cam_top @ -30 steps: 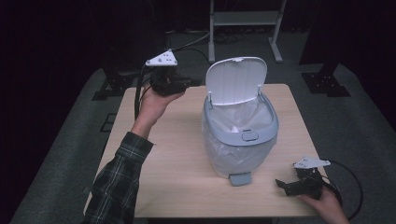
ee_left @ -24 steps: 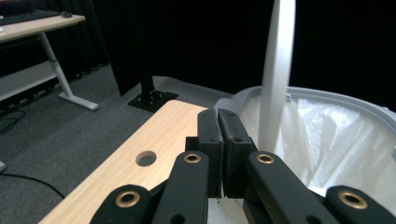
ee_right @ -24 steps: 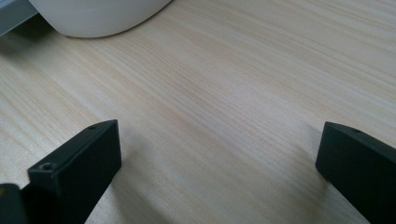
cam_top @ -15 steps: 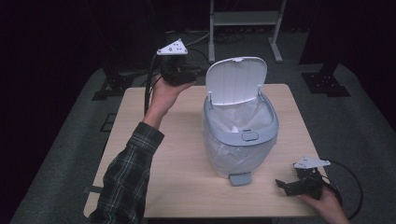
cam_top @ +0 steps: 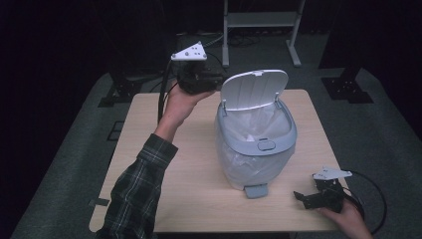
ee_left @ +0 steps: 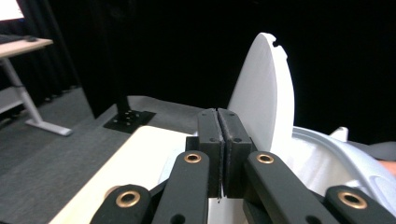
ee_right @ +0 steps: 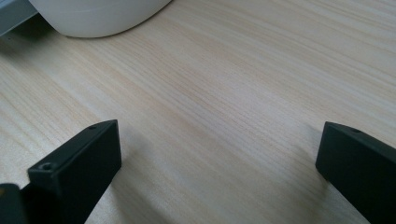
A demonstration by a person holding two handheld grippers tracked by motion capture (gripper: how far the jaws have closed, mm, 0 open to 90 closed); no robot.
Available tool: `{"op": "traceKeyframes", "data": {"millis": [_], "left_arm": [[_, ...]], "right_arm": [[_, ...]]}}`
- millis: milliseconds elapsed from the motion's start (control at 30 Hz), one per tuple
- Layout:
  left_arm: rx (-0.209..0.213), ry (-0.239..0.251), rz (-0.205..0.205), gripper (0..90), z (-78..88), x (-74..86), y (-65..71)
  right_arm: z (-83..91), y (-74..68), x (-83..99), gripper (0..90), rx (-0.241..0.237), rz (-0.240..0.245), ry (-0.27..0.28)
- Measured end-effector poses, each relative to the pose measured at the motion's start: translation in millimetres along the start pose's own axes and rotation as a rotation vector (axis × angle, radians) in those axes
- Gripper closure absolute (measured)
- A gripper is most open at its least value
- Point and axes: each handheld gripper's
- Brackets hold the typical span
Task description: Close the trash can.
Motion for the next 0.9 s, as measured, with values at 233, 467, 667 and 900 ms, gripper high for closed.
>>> {"op": "traceKeyframes", "data": {"millis": [233,467,667,900], "left_arm": [[0.065,-0.020,0.013,88.9,-0.1,-0.7,11.1],[0.106,-0.049,0.006,88.9,-1.4,-1.4,24.1],[0.149,-0.068,0.008,89.8,-6.4,0.4,38.7],[0.185,-0.101,-0.004,90.0,-15.1,1.1,54.8]], "right_arm": [[-0.1,0.0,0.0,0.0,0.001,0.000,0.001],[0.0,0.0,0.0,0.0,0.000,0.000,0.000],[0.0,0.0,0.0,0.0,0.000,0.000,0.000],[0.0,0.0,0.0,0.0,0.000,0.000,0.000]]}}
Point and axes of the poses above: each handheld gripper's, and its own axes: z roughly backward along the jaws, x roughly out of its underside, y roughly to its right, and after that the axes turned 10 degrees about y, right-handed
